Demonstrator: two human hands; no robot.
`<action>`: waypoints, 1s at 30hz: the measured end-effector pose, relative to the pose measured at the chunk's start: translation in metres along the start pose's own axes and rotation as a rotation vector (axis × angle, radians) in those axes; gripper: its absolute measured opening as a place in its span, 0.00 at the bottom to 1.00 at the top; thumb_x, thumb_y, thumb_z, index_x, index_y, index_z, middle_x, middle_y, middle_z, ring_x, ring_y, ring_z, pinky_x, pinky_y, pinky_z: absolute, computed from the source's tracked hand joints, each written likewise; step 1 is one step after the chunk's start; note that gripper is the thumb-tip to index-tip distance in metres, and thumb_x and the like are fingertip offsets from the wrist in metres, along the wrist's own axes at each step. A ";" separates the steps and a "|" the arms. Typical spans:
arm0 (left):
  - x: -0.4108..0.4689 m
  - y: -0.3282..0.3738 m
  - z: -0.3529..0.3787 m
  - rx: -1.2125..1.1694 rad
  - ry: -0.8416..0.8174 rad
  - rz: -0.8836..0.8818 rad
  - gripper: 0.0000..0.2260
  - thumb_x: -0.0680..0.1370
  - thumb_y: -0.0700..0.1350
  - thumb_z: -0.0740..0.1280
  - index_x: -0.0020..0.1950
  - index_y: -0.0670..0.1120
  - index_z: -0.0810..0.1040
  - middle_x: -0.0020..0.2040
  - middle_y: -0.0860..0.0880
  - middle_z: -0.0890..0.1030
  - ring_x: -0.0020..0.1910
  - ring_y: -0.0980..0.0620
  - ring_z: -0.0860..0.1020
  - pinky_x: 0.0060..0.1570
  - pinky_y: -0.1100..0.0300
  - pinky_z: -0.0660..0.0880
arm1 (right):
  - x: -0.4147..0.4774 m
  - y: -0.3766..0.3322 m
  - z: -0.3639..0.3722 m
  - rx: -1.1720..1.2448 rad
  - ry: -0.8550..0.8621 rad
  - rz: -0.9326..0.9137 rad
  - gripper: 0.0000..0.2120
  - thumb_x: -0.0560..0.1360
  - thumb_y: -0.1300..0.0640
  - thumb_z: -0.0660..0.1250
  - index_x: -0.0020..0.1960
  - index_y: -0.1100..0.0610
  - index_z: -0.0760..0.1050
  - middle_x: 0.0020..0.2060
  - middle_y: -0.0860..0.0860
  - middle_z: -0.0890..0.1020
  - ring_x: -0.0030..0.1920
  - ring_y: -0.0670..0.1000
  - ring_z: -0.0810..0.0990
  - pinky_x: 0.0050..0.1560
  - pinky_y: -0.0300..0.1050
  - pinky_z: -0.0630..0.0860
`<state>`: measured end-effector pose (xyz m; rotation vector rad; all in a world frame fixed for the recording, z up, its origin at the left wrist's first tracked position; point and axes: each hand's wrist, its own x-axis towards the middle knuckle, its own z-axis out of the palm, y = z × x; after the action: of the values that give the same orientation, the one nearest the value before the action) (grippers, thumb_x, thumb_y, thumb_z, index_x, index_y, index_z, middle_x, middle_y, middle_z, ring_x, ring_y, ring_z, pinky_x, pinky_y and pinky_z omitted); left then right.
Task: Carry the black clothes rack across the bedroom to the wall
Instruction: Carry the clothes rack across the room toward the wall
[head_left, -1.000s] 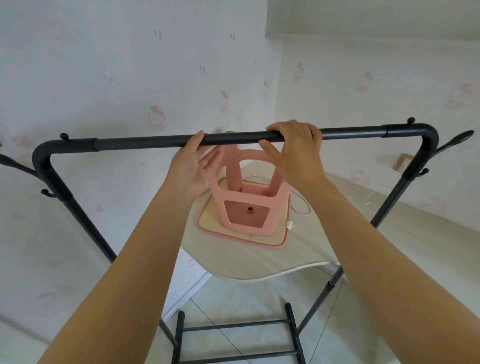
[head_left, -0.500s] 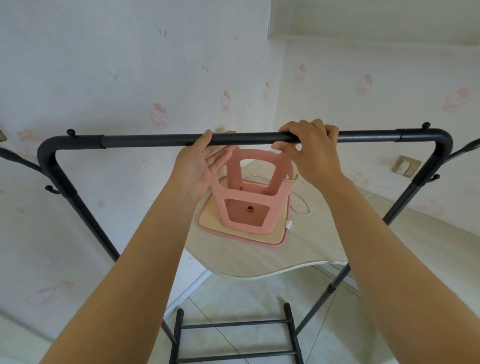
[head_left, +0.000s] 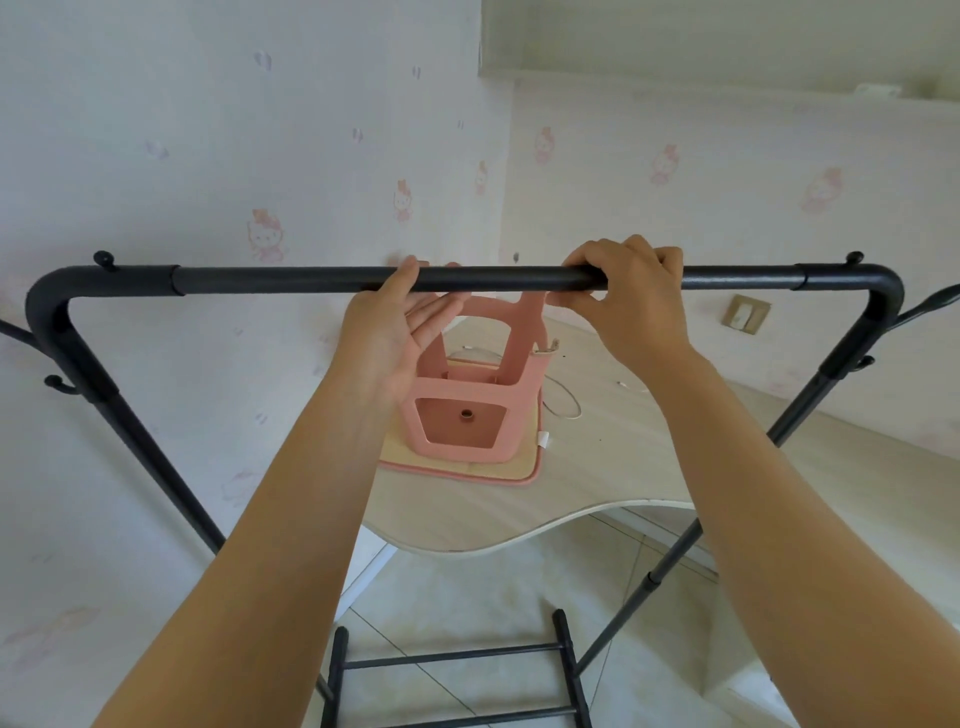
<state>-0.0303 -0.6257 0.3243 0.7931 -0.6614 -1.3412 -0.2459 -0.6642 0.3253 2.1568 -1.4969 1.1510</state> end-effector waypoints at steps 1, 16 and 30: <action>0.000 0.000 0.001 -0.010 -0.001 -0.005 0.12 0.82 0.43 0.63 0.60 0.35 0.73 0.54 0.37 0.85 0.50 0.43 0.86 0.52 0.55 0.82 | -0.001 -0.002 -0.001 -0.009 0.012 0.018 0.07 0.71 0.49 0.74 0.43 0.50 0.77 0.29 0.39 0.70 0.40 0.44 0.64 0.50 0.45 0.60; -0.008 -0.008 0.007 -0.001 -0.158 -0.105 0.07 0.82 0.41 0.62 0.47 0.40 0.75 0.55 0.35 0.84 0.48 0.43 0.86 0.56 0.52 0.80 | -0.030 -0.013 -0.035 -0.275 0.174 0.292 0.02 0.67 0.56 0.72 0.37 0.52 0.80 0.27 0.50 0.81 0.31 0.55 0.73 0.38 0.42 0.64; -0.032 -0.030 0.034 -0.038 -0.269 -0.230 0.06 0.81 0.41 0.65 0.46 0.40 0.76 0.46 0.38 0.86 0.46 0.41 0.86 0.46 0.56 0.83 | -0.071 -0.002 -0.083 -0.452 0.216 0.347 0.07 0.62 0.55 0.73 0.31 0.55 0.75 0.19 0.49 0.69 0.24 0.58 0.68 0.33 0.42 0.60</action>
<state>-0.0790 -0.5995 0.3202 0.6781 -0.7691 -1.6850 -0.2919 -0.5650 0.3268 1.4712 -1.8596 0.9820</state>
